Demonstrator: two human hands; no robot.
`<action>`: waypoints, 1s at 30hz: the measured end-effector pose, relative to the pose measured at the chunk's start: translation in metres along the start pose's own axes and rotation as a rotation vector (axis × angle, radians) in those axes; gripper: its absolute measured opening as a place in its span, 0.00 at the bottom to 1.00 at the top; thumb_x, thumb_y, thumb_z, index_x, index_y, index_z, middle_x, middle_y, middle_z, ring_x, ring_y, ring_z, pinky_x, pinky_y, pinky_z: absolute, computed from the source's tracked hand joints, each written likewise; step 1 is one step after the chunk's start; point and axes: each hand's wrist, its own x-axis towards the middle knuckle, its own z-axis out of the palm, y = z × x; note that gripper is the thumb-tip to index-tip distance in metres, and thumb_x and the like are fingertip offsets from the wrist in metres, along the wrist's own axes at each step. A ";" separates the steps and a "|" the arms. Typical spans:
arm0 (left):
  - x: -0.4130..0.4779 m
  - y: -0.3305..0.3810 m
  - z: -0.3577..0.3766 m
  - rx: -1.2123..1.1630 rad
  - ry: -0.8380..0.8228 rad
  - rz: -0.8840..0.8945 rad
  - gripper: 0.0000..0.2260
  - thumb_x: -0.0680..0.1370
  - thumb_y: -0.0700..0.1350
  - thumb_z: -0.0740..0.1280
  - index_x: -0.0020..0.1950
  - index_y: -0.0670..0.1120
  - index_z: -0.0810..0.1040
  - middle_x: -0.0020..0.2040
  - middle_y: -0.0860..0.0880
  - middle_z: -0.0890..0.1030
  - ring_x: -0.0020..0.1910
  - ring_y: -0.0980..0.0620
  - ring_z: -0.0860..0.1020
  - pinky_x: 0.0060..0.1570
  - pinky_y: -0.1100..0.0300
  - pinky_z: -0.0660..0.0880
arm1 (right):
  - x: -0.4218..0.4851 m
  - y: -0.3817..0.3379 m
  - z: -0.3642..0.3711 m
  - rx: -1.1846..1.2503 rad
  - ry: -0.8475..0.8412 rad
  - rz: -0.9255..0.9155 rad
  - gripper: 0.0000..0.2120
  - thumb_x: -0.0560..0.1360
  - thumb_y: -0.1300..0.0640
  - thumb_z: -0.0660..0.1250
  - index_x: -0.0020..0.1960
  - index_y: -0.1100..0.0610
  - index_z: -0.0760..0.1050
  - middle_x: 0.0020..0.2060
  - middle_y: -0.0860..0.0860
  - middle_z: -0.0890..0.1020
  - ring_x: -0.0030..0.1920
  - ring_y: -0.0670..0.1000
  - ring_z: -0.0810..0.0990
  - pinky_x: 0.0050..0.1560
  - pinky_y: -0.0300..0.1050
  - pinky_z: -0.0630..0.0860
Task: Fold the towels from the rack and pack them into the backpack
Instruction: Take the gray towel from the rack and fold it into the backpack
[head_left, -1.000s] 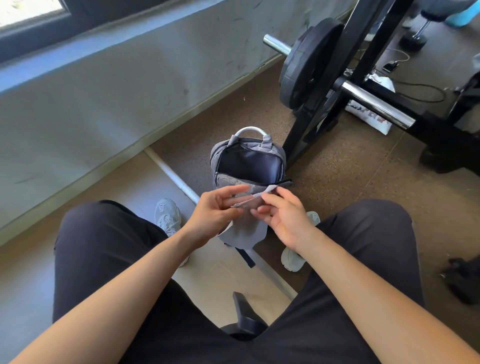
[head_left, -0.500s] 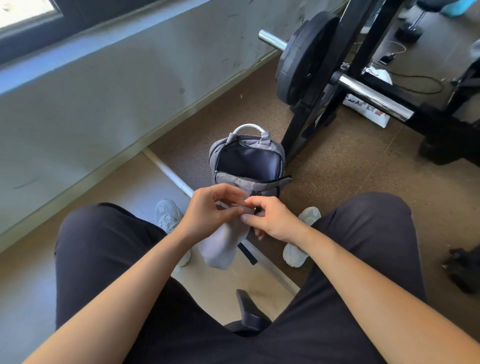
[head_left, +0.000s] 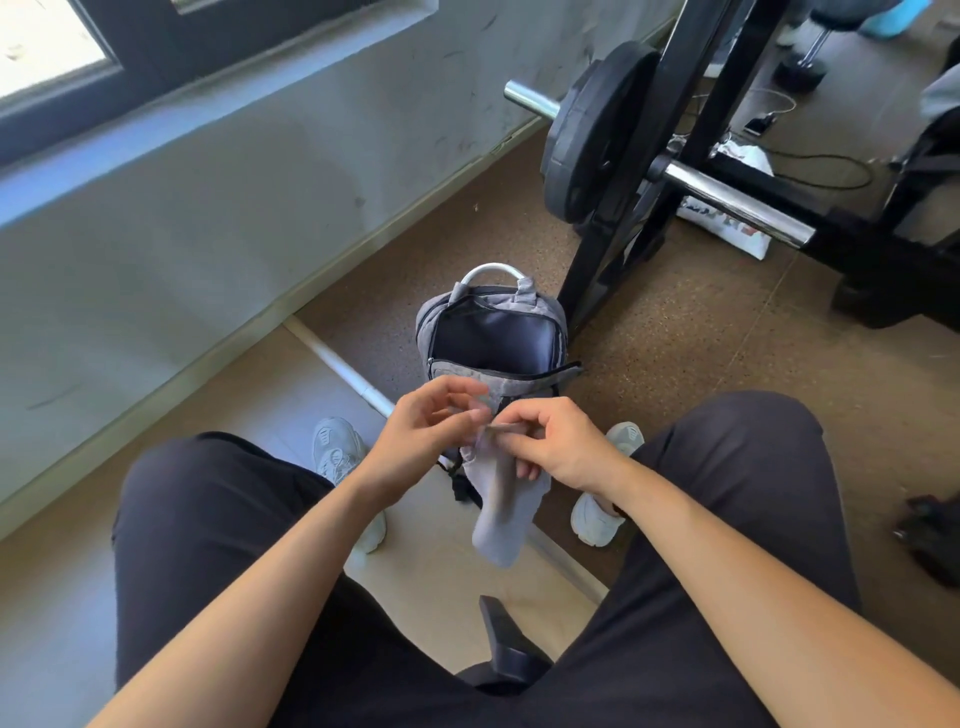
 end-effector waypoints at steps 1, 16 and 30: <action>0.002 -0.002 -0.002 0.019 -0.032 -0.036 0.13 0.75 0.43 0.71 0.59 0.47 0.81 0.47 0.47 0.84 0.46 0.51 0.81 0.51 0.50 0.77 | -0.001 -0.001 -0.004 0.021 0.025 -0.024 0.05 0.79 0.65 0.69 0.54 0.62 0.82 0.31 0.55 0.79 0.31 0.48 0.78 0.33 0.41 0.77; 0.002 -0.022 0.010 0.447 -0.105 0.052 0.10 0.76 0.34 0.69 0.48 0.49 0.80 0.49 0.51 0.87 0.48 0.51 0.84 0.51 0.52 0.81 | -0.012 -0.003 -0.037 0.193 0.390 -0.174 0.03 0.77 0.65 0.71 0.50 0.60 0.82 0.36 0.54 0.81 0.33 0.46 0.75 0.37 0.42 0.74; 0.003 -0.024 0.025 0.491 -0.116 0.133 0.14 0.79 0.47 0.73 0.65 0.53 0.79 0.57 0.56 0.84 0.58 0.58 0.81 0.62 0.59 0.78 | -0.016 -0.022 -0.030 0.014 0.418 -0.342 0.06 0.76 0.62 0.74 0.51 0.62 0.84 0.42 0.51 0.86 0.44 0.49 0.84 0.46 0.39 0.79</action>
